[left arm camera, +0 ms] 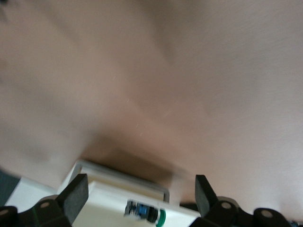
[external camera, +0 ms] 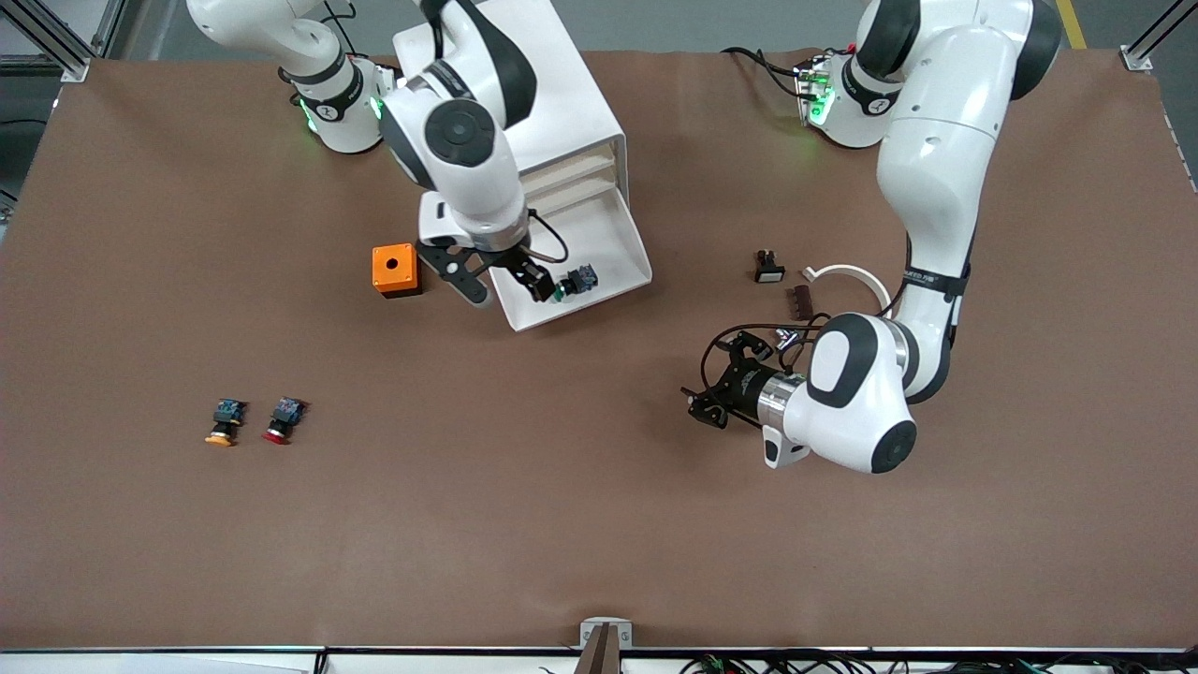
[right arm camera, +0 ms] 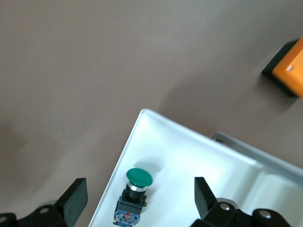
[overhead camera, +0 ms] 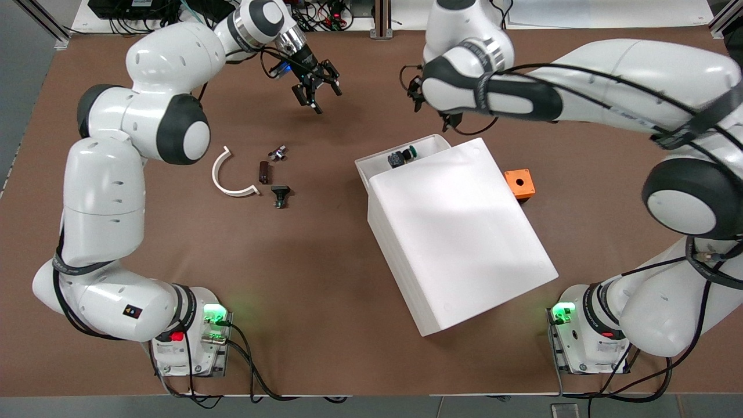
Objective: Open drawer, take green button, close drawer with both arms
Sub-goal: 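Grasp the green push button in the drawer with the right gripper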
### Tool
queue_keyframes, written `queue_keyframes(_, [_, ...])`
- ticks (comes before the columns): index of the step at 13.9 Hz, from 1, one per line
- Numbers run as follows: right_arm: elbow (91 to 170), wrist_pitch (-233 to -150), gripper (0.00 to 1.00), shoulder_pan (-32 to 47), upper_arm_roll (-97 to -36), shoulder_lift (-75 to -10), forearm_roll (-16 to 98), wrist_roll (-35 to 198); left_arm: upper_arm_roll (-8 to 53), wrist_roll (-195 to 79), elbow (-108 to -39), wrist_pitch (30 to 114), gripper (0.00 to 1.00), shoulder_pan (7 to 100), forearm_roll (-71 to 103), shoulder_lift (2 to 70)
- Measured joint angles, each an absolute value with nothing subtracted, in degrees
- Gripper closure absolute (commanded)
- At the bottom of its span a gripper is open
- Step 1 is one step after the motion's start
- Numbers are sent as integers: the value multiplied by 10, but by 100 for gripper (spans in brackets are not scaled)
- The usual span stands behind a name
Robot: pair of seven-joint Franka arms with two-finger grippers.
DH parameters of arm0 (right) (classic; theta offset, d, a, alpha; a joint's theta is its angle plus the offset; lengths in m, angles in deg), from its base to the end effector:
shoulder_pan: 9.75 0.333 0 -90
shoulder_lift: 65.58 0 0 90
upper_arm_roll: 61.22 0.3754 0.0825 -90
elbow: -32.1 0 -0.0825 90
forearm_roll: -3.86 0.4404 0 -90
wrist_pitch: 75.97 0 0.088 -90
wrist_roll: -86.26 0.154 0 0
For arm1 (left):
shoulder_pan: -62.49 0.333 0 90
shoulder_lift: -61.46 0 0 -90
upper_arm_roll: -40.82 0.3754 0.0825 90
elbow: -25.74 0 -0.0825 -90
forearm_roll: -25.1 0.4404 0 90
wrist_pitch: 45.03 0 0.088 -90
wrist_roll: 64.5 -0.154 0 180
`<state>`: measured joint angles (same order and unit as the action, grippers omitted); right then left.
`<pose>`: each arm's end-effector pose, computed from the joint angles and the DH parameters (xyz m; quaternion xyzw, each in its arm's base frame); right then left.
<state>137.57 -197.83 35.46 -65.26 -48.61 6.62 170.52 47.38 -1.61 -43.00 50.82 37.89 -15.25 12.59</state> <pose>0.5158 0.4597 0.3470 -0.9259 0.3777 0.0111 0.0005 0.7268 -0.3595 0.2365 0.8329 0.4389 -0.3209 0.1036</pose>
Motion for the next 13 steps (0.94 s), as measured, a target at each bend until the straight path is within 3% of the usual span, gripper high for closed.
queue_keyframes(2, [1376, -2009, 0, 372, -653, -457, 64, 1742, 534, -22, -423, 539, 1, 321, -152, 139])
queue_keyframes(4, [1375, -2026, 0, 383, -654, -439, 61, 1773, 557, -25, -421, 584, 1, 291, -152, 149])
queue_keyframes(7, [1375, -2045, 0, 398, -654, -423, 61, 1813, 559, -62, -421, 654, 1, 286, -151, 152])
queue_keyframes(13, [1373, -2053, 1, 421, -655, -405, 60, 1858, 561, -140, -421, 675, 1, 276, -83, 152])
